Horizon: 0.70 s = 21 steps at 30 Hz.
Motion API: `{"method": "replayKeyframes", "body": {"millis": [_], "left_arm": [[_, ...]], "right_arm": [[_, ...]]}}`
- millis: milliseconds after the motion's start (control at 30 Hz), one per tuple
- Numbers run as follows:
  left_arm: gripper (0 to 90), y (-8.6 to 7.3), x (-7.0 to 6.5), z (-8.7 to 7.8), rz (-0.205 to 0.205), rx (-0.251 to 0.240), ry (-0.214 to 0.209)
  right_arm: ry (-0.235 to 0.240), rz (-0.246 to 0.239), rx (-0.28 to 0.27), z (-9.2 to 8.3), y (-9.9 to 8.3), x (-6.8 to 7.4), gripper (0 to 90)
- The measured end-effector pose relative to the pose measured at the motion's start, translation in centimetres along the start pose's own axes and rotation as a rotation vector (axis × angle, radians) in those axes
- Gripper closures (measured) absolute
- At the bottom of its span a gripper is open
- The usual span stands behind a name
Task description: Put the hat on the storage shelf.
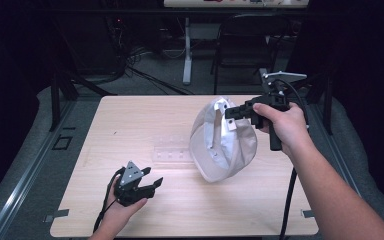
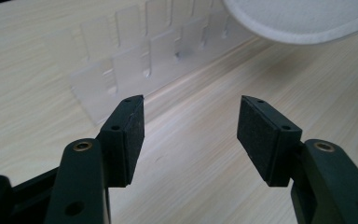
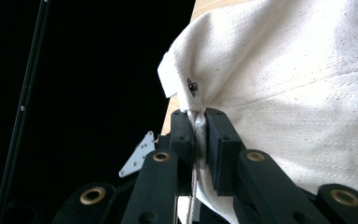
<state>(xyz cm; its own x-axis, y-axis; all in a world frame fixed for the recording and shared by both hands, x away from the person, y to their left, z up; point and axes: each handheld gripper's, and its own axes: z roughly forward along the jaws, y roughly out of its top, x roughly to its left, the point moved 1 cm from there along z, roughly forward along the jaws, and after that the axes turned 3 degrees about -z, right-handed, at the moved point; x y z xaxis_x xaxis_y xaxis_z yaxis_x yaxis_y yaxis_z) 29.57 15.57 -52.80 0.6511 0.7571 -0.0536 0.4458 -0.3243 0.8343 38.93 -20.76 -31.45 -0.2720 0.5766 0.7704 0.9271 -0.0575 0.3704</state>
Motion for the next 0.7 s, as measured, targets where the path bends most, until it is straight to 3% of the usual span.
{"method": "replayKeyframes", "body": {"millis": [267, 400, 700], "left_arm": [[39.7, 3.1, -3.1, 1.6, 0.047, -0.048, -0.057], [39.6, 4.2, -4.6, 2.7, 0.095, -0.033, -0.069], [37.6, 5.8, -7.2, 4.4, 0.125, -0.018, -0.13]], "right_arm": [[0.003, 0.01, -0.021, 0.2, 0.7, 0.1, 82.1], [0.006, 0.008, -0.028, 0.5, 1.0, 0.1, 82.1], [0.007, 0.019, -0.038, 1.5, 1.6, 0.1, 82.0]]}}
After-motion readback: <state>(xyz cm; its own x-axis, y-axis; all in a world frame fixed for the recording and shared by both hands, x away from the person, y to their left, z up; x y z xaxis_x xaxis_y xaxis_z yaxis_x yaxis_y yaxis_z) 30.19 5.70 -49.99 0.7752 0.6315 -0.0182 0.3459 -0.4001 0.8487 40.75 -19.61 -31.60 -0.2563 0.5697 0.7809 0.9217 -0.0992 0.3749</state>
